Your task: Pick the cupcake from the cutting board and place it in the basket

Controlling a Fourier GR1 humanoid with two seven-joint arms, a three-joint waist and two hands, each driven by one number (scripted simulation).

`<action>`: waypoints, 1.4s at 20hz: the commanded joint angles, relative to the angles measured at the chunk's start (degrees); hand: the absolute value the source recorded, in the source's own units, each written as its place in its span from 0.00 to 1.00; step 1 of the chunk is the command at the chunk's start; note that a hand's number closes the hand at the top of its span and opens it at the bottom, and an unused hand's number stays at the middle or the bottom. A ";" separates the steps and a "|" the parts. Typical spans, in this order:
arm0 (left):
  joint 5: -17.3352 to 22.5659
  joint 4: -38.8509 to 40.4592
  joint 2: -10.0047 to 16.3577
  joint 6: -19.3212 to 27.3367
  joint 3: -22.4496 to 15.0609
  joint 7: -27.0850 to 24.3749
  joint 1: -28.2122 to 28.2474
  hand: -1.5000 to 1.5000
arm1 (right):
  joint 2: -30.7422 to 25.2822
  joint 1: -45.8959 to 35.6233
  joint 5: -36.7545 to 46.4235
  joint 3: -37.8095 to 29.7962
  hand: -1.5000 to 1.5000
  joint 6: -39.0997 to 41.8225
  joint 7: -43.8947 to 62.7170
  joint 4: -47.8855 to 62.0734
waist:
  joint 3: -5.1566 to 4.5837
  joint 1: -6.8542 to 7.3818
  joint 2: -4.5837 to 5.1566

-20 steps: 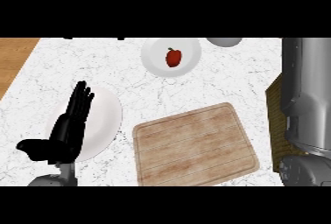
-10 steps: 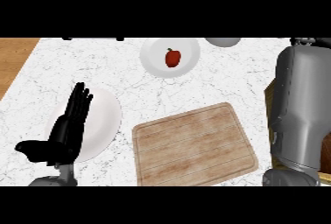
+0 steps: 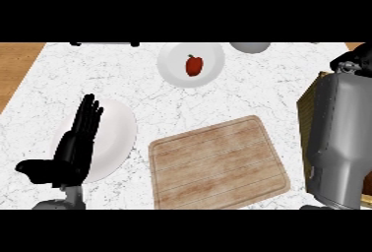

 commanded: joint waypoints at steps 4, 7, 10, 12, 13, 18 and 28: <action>0.79 -1.37 0.42 -0.19 1.07 1.74 -1.14 0.50 | -0.01 5.81 -4.29 4.84 1.00 0.92 13.99 -6.01 | 0.02 0.17 0.09; -0.63 0.99 -1.21 0.41 -0.31 -1.01 0.06 0.50 | -0.01 8.54 -6.29 4.59 1.00 -1.81 13.99 -6.93 | 0.03 0.28 0.33; -1.22 -0.19 -0.48 0.95 -0.06 0.90 -1.19 0.50 | -0.01 10.66 -4.75 3.71 1.00 -1.85 14.00 -12.29 | 0.05 0.01 0.12; -0.39 -1.11 0.18 -0.18 -0.07 1.98 -0.23 0.50 | -0.01 13.99 -7.32 3.50 1.00 -3.04 14.00 -13.15 | 0.09 0.30 0.20; -0.16 -0.64 0.58 -0.62 0.57 1.36 -1.08 0.50 | -0.01 14.86 -9.66 5.05 0.00 -0.44 14.00 -14.02 | 0.06 -0.05 0.12; -0.88 -3.58 -0.41 0.18 -0.60 1.21 0.85 0.50 | -0.01 19.93 -11.77 8.96 0.00 -1.99 14.00 -17.23 | 0.07 0.84 0.10; -0.77 0.49 -1.23 0.17 0.67 -0.45 -0.28 0.50 | -0.01 22.85 -1.42 17.63 0.00 -4.84 14.00 -25.66 | -0.01 0.15 0.53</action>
